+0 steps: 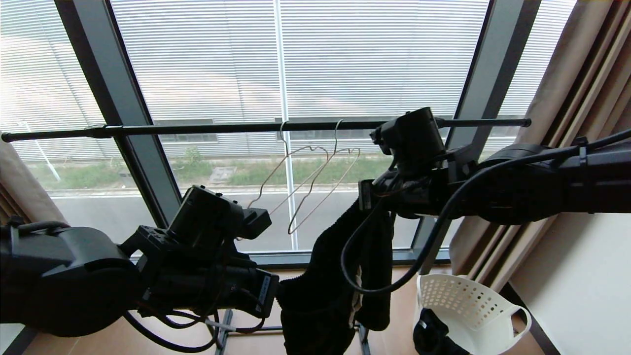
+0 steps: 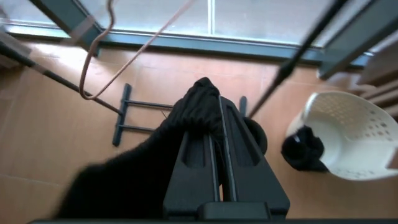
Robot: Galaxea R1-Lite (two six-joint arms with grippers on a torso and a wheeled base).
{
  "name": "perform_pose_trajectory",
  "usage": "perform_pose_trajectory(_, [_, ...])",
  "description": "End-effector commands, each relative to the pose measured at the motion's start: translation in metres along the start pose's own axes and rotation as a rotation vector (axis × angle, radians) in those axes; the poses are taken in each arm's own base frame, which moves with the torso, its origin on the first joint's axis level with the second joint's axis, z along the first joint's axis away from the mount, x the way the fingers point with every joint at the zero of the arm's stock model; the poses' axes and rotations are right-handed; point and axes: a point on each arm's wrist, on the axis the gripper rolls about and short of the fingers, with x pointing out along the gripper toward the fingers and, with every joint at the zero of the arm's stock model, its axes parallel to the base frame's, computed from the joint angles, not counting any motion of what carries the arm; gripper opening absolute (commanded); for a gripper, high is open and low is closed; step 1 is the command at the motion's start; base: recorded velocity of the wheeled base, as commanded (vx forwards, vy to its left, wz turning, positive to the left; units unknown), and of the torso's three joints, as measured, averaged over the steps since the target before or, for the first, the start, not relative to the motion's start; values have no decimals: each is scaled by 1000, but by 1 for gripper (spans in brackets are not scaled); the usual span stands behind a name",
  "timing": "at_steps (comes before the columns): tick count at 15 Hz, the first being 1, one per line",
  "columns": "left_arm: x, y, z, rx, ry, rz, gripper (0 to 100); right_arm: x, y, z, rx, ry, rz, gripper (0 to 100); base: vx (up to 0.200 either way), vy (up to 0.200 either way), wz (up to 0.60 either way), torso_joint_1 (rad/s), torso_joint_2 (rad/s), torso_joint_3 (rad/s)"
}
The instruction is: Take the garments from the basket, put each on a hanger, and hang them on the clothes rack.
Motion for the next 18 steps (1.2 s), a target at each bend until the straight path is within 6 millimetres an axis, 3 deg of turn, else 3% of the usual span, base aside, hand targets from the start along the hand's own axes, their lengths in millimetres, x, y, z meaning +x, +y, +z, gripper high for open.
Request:
perform_pose_trajectory(1, [-8,13,4,-35,-33,32,0,-26,-32,5,37,-18,-40,0,0,0,0,0,0,0])
perform_pose_trajectory(6, [-11,23,17,-49,-142,81,0,-44,-56,-24,20,39,-43,0,0,0,0,0,0,0])
perform_pose_trajectory(12, [-18,20,40,-37,-222,79,0,-50,-59,-26,4,34,-39,0,0,0,0,0,0,0])
perform_pose_trajectory(18, [-24,17,50,-15,-263,73,0,-57,-64,-35,-55,50,-45,0,0,0,0,0,0,0])
